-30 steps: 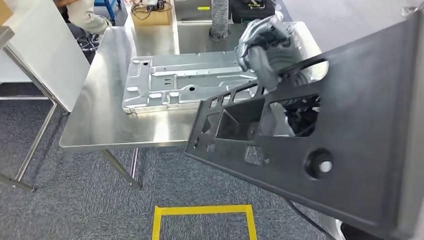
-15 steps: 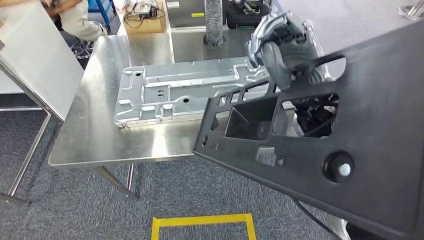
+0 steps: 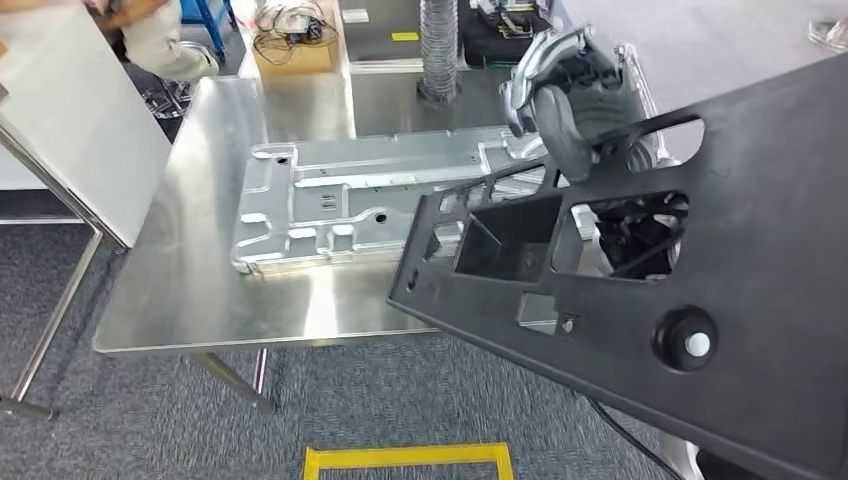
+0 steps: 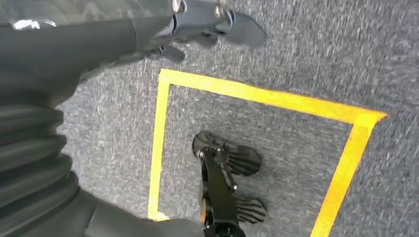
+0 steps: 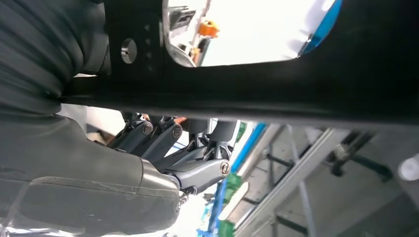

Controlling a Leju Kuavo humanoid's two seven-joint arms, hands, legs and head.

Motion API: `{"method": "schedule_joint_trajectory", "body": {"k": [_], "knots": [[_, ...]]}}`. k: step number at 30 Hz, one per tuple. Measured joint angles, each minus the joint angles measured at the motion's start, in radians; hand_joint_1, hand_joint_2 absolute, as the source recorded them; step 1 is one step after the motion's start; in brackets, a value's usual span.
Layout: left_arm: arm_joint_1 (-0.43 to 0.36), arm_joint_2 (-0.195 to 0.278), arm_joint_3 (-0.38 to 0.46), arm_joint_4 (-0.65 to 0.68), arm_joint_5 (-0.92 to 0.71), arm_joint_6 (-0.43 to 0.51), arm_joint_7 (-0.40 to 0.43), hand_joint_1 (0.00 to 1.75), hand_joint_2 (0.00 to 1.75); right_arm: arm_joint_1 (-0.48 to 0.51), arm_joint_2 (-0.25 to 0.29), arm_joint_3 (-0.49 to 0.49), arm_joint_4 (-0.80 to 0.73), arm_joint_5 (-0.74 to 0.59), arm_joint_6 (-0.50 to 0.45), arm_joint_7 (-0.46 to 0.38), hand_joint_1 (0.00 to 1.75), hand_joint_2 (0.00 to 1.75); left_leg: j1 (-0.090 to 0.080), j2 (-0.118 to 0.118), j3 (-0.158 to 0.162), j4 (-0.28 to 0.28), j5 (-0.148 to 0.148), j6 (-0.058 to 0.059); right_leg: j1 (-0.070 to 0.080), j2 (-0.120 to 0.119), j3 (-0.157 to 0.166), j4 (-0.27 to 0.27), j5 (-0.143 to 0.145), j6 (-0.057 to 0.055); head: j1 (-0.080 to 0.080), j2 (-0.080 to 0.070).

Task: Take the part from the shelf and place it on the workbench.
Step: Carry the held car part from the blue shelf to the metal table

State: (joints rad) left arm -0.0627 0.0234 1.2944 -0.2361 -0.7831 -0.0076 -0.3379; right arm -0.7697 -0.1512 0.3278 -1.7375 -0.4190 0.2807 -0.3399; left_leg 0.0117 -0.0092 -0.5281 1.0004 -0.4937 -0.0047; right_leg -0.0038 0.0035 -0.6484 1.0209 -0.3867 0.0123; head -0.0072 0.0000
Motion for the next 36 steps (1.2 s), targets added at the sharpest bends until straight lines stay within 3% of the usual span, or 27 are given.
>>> {"method": "schedule_joint_trajectory", "body": {"k": [3, 5, 8, 9, 10, 11, 13, 14, 15, 18, 20, 23, 24, 25, 26, 28, 29, 31, 34, 36], "knots": [[-0.002, 0.001, 0.0, 0.0, -0.002, 0.0, 0.0, 0.0, 1.75, 0.003, -0.003, -0.001, -0.004, 0.001, -0.006, -0.003, 1.75, 1.75, 0.0, 0.002, 0.007, 0.0, -0.013, -0.016, 0.001, 0.004, 0.011, -0.013, -0.016, -0.016, -0.002, 0.0], [-0.003, 0.002, 0.0, 0.0, -0.004, 0.0, -0.001, 0.0, 1.75, 0.003, -0.005, -0.002, -0.008, 0.002, -0.01, -0.006, 1.75, 1.75, 0.001, 0.004, -0.016, 0.057, -0.042, -0.026, -0.004, 0.004, 0.028, -0.022, -0.023, -0.028, -0.006, 0.0], [-0.003, 0.002, 0.0, 0.0, -0.005, 0.0, -0.001, 0.0, 1.75, 0.011, -0.005, -0.001, -0.012, 0.004, -0.011, -0.01, 1.75, 1.75, 0.002, 0.004, -0.135, 0.255, -0.103, -0.034, -0.003, 0.003, 0.049, -0.024, -0.041, -0.037, -0.008, 0.0], [-0.002, 0.002, 0.0, 0.0, -0.006, 0.0, -0.001, 0.0, 1.75, 0.015, -0.005, -0.001, -0.013, 0.006, -0.012, -0.011, 1.75, 1.75, 0.002, 0.004, -0.166, 0.291, -0.098, -0.035, -0.002, 0.004, 0.058, -0.024, -0.049, -0.037, -0.008, 0.0], [-0.001, 0.002, 0.0, 0.0, -0.006, 0.0, -0.001, 0.0, 1.75, 0.017, -0.005, -0.001, -0.014, 0.008, -0.013, -0.013, 1.75, 1.75, 0.002, 0.004, -0.179, 0.287, -0.071, -0.035, -0.001, 0.004, 0.069, -0.024, -0.057, -0.037, -0.008, 0.0], [0.0, 0.002, 0.0, 0.0, -0.006, 0.0, -0.001, 0.0, 1.75, 0.019, -0.005, -0.001, -0.015, 0.011, -0.013, -0.014, 1.75, 1.75, 0.002, 0.004, -0.172, 0.243, -0.024, -0.033, 0.0, 0.005, 0.081, -0.024, -0.066, -0.036, -0.008, 0.0], [0.001, 0.004, 0.0, 0.0, -0.006, 0.0, -0.002, 0.0, 1.75, 0.019, -0.005, -0.001, -0.019, 0.013, -0.014, -0.016, 1.75, 1.75, -0.001, 0.004, -0.128, 0.108, 0.07, -0.023, 0.002, 0.006, 0.105, -0.023, -0.084, -0.031, -0.007, 0.0], [0.0, 0.005, 0.0, 0.0, -0.006, 0.0, -0.002, 0.0, 1.75, 0.019, -0.005, -0.001, -0.021, 0.014, -0.015, -0.017, 1.75, 1.75, -0.003, 0.004, -0.106, 0.054, 0.09, -0.017, 0.004, 0.007, 0.112, -0.022, -0.092, -0.027, -0.007, 0.0], [0.0, 0.006, 0.0, 0.0, -0.006, 0.0, -0.002, 0.0, 1.75, 0.019, -0.005, -0.001, -0.024, 0.014, -0.017, -0.016, 1.75, 1.75, -0.006, 0.004, -0.094, 0.024, 0.094, -0.011, 0.005, 0.007, 0.114, -0.022, -0.097, -0.022, -0.006, 0.0], [-0.001, 0.007, 0.0, 0.0, -0.006, 0.0, -0.002, 0.0, 1.75, 0.018, -0.005, -0.002, -0.032, 0.016, -0.02, -0.016, 1.75, 1.75, -0.005, 0.004, -0.082, 0.005, 0.079, 0.004, 0.004, 0.008, 0.115, -0.022, -0.107, -0.007, -0.006, 0.0], [-0.002, 0.007, 0.0, 0.0, -0.006, 0.0, -0.002, 0.0, 1.75, 0.015, -0.006, -0.004, -0.038, 0.016, -0.022, -0.017, 1.75, 1.75, -0.001, 0.004, -0.071, -0.004, 0.074, 0.015, 0.003, 0.006, 0.095, 0.026, -0.133, 0.003, -0.004, 0.0], [-0.006, 0.007, 0.0, 0.0, -0.006, -0.001, -0.003, 0.0, 1.75, 0.015, -0.008, -0.007, -0.041, 0.016, -0.025, -0.017, 1.75, 1.75, 0.001, 0.005, -0.056, -0.006, 0.06, 0.025, -0.004, 0.005, -0.024, 0.227, -0.2, 0.012, -0.003, 0.0], [-0.006, 0.007, 0.0, 0.0, -0.006, -0.001, -0.003, 0.0, 1.75, 0.017, -0.009, -0.007, -0.041, 0.016, -0.025, -0.017, 1.75, 1.75, 0.001, 0.004, -0.05, -0.006, 0.054, 0.025, -0.006, 0.005, -0.06, 0.273, -0.202, 0.015, -0.003, 0.0], [-0.005, 0.007, 0.0, 0.0, -0.006, -0.001, -0.003, 0.0, 1.75, 0.018, -0.009, -0.007, -0.041, 0.017, -0.026, -0.017, 1.75, 1.75, 0.001, 0.004, -0.041, -0.005, 0.047, 0.024, -0.009, 0.004, -0.078, 0.282, -0.183, 0.017, -0.002, 0.0], [-0.005, 0.007, 0.0, 0.0, -0.006, -0.001, -0.003, 0.0, 1.75, 0.018, -0.01, -0.007, -0.041, 0.017, -0.026, -0.016, 1.75, 1.75, 0.001, 0.003, -0.031, -0.005, 0.039, 0.023, -0.011, 0.004, -0.075, 0.251, -0.144, 0.018, -0.002, 0.0], [-0.004, 0.007, 0.0, 0.0, -0.007, -0.002, -0.003, 0.0, 1.75, 0.016, -0.01, -0.008, -0.041, 0.017, -0.027, -0.016, 1.75, 1.75, 0.001, 0.002, -0.011, -0.003, 0.022, 0.016, -0.012, 0.0, -0.033, 0.119, -0.048, 0.015, -0.002, 0.0], [-0.005, 0.007, 0.0, 0.0, -0.008, -0.003, -0.004, 0.0, 1.75, 0.014, -0.011, -0.008, -0.041, 0.017, -0.027, -0.016, 1.75, 1.75, -0.001, 0.001, -0.005, 0.0, 0.014, 0.01, -0.01, -0.001, -0.01, 0.057, -0.021, 0.011, -0.003, 0.0], [-0.008, 0.007, 0.0, 0.0, -0.01, -0.003, -0.006, 0.0, 1.75, 0.011, -0.012, -0.009, -0.042, 0.017, -0.029, -0.016, 1.75, 1.75, -0.003, 0.001, -0.003, 0.0, 0.003, -0.002, -0.005, -0.002, 0.009, 0.004, -0.016, 0.001, -0.005, 0.0], [-0.011, 0.008, 0.0, 0.0, -0.01, -0.003, -0.006, 0.0, 1.75, 0.008, -0.017, -0.011, -0.044, 0.017, -0.03, -0.016, 1.75, 1.75, -0.001, 0.004, 0.0, 0.008, -0.012, -0.018, -0.006, 0.003, 0.021, -0.008, -0.029, -0.016, -0.008, 0.0], [-0.013, 0.008, 0.0, 0.0, -0.009, -0.003, -0.006, 0.0, 1.75, 0.003, -0.019, -0.011, -0.045, 0.017, -0.03, -0.017, 1.75, 1.75, 0.001, 0.004, -0.034, 0.081, -0.046, -0.027, -0.009, 0.002, 0.037, -0.016, -0.036, -0.027, -0.011, 0.0]]}}
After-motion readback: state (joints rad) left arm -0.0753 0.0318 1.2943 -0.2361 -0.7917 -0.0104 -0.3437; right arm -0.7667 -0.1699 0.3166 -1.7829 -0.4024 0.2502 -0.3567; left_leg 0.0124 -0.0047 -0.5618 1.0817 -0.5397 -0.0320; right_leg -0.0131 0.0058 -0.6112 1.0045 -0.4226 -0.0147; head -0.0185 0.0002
